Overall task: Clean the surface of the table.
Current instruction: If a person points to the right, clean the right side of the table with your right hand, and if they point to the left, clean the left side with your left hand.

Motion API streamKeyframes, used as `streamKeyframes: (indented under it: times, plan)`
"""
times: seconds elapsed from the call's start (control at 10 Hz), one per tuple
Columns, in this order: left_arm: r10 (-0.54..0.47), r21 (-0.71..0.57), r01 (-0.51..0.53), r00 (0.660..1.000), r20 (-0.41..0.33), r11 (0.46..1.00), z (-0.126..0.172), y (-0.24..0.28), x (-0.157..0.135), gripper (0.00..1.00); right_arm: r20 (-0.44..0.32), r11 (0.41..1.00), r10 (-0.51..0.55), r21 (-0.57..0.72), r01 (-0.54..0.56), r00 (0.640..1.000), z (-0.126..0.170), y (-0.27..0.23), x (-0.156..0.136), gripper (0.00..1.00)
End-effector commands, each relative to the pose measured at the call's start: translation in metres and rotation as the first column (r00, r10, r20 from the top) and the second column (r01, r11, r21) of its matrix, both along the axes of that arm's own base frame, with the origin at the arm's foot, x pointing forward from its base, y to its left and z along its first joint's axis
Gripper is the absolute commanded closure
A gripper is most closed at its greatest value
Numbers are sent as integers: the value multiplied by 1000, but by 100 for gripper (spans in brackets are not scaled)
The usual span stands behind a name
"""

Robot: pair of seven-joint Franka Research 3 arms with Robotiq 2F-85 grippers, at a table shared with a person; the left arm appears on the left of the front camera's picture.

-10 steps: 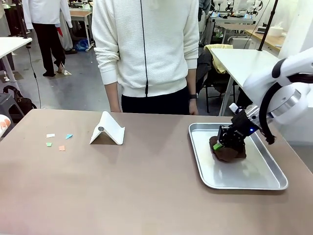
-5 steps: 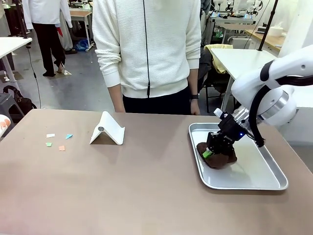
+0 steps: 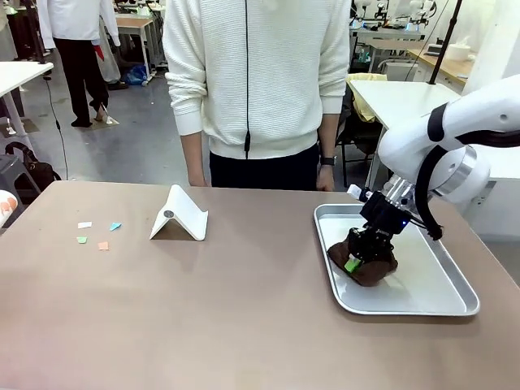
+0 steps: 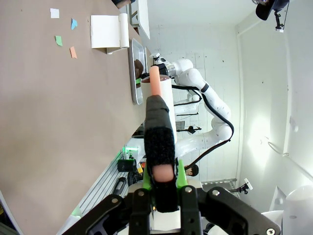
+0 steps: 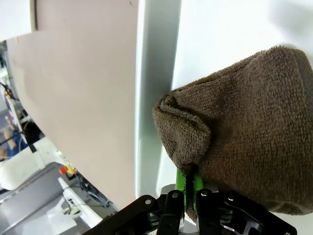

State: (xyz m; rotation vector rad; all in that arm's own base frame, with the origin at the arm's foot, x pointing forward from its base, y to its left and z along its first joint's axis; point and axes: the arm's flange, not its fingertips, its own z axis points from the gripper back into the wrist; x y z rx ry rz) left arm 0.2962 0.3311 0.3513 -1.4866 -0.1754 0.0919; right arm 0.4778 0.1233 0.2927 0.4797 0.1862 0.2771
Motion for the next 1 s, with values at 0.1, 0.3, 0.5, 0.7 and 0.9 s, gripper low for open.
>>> streamKeyframes:
  times: [0.1, 0.3, 0.5, 0.7, 0.9]
  plan:
    - [-4, -14, 4, 1000, 6, 1000, 5, -1, -3, 100, -15, 989, -13, -146, 10, 1000, -29, -19, -9, 94]
    - [-4, -14, 4, 1000, 6, 1000, 5, -1, -3, 100, 39, 975, -86, -204, 92, 996, -30, -31, -2, 94]
    - [-4, -14, 4, 1000, 6, 1000, 5, -1, -3, 100, 101, 958, -178, -212, 196, 979, -30, -42, 6, 94]
    - [-4, -14, 4, 1000, 6, 1000, 5, -1, -3, 100, 116, 945, -259, -177, 276, 959, -27, -56, 13, 94]
    - [-4, -14, 4, 1000, 6, 1000, 5, -1, -3, 100, 134, 903, -392, -131, 408, 910, -25, -79, 24, 94]
